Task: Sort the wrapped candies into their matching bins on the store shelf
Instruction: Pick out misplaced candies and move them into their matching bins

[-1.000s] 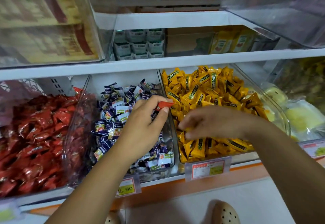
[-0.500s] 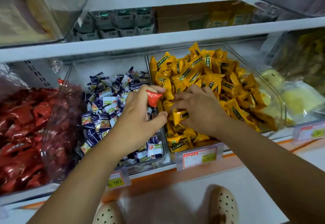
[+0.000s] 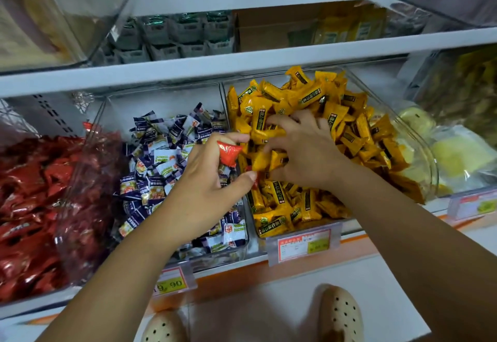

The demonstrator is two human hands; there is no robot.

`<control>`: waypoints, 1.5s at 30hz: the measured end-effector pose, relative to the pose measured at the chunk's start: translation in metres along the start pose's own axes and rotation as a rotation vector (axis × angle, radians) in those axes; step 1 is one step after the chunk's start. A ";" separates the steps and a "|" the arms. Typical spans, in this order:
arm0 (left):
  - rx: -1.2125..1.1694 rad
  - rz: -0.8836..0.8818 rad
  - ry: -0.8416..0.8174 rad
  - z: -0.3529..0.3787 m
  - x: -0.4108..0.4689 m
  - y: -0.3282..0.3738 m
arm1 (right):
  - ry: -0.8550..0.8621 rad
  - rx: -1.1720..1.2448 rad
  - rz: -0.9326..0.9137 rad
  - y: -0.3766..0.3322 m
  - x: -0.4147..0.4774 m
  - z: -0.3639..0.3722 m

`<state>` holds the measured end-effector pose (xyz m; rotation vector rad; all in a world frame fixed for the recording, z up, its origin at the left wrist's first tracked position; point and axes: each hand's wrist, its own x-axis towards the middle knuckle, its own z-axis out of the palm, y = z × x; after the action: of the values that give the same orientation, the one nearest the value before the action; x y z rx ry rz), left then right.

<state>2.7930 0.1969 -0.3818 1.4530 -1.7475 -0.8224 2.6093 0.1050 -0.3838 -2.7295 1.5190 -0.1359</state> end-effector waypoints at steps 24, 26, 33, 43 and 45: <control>-0.080 -0.030 0.100 -0.003 0.009 0.004 | 0.047 0.849 0.097 -0.006 -0.020 -0.015; -0.066 -0.035 0.153 0.000 0.013 0.007 | 0.038 0.942 0.100 -0.003 -0.025 -0.029; -0.041 0.021 0.216 0.008 0.018 0.017 | 0.061 1.080 0.142 -0.010 -0.028 -0.036; -0.853 -0.167 0.243 -0.013 0.020 0.023 | -0.519 0.170 -0.173 -0.014 -0.034 -0.007; -0.976 -0.214 0.213 -0.016 0.020 0.024 | -0.419 0.062 -0.193 -0.022 -0.032 0.005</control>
<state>2.7911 0.1809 -0.3508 0.9848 -0.8029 -1.3227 2.6115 0.1438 -0.3895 -2.6270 1.1222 0.3576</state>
